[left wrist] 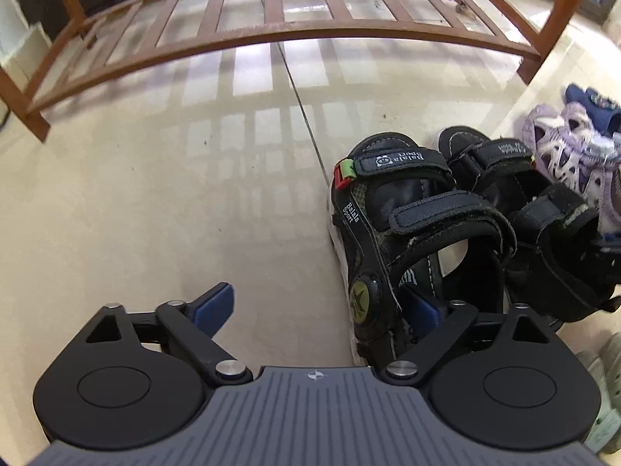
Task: Organize scattered shoes
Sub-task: 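Close both grippers on the heel straps of the black sandals, then lift the black sandals with both grippers toward the wooden shoe rack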
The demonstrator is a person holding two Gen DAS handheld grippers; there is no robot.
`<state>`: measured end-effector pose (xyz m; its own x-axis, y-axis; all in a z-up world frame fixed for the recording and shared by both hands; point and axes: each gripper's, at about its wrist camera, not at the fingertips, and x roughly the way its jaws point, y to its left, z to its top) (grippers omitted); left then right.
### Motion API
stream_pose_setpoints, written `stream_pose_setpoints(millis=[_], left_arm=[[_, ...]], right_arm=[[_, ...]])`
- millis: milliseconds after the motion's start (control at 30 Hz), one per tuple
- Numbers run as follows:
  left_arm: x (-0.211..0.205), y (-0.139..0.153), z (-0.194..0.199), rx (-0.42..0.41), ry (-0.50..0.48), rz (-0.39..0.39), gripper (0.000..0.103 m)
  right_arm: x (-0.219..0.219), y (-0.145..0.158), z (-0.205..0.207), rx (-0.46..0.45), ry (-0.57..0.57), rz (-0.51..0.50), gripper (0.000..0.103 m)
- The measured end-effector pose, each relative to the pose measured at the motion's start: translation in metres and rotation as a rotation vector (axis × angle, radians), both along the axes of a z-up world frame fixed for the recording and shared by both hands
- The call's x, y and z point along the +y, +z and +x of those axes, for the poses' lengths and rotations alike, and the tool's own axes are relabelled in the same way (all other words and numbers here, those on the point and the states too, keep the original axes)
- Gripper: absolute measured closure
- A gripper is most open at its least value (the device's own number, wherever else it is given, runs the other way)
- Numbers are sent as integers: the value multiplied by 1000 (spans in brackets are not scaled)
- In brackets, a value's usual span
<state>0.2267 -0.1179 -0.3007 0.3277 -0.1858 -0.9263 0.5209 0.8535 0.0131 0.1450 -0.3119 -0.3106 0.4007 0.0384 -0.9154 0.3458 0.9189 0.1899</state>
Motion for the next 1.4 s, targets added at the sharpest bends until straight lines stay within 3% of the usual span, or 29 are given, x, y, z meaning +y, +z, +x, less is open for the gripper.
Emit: stream_pose_setpoints(millis=[133,467,700,800,933,1000,1167,1400], left_arm=[[5,5,0,33,17,-63,0],[3,2,2,44,25,-60,0],[4,1,3,74,38,-103,2],[2,-1,1,73,20,-99,13],[5,-8,-1,98,21,-113,45],[7,-9,-1,103,24,-131,49],[4,-8,-3,94,-2,-161,78],[9,-11,-1,85,12,-185,83]], right_arm=[[0,2,0,-2,4,-4,74],[0,4,0,-8,8,-12,74],[1,4,0,-8,14,-17,74],[1,2,-1,-4,13,-14,74],[-1,-1,-2,2,10,-7,74],[-1,-2,-3,3,9,-3,74],[1,-7,-3,6,12,-2,81],[-8,-9,-7,-15,-37,45,89]])
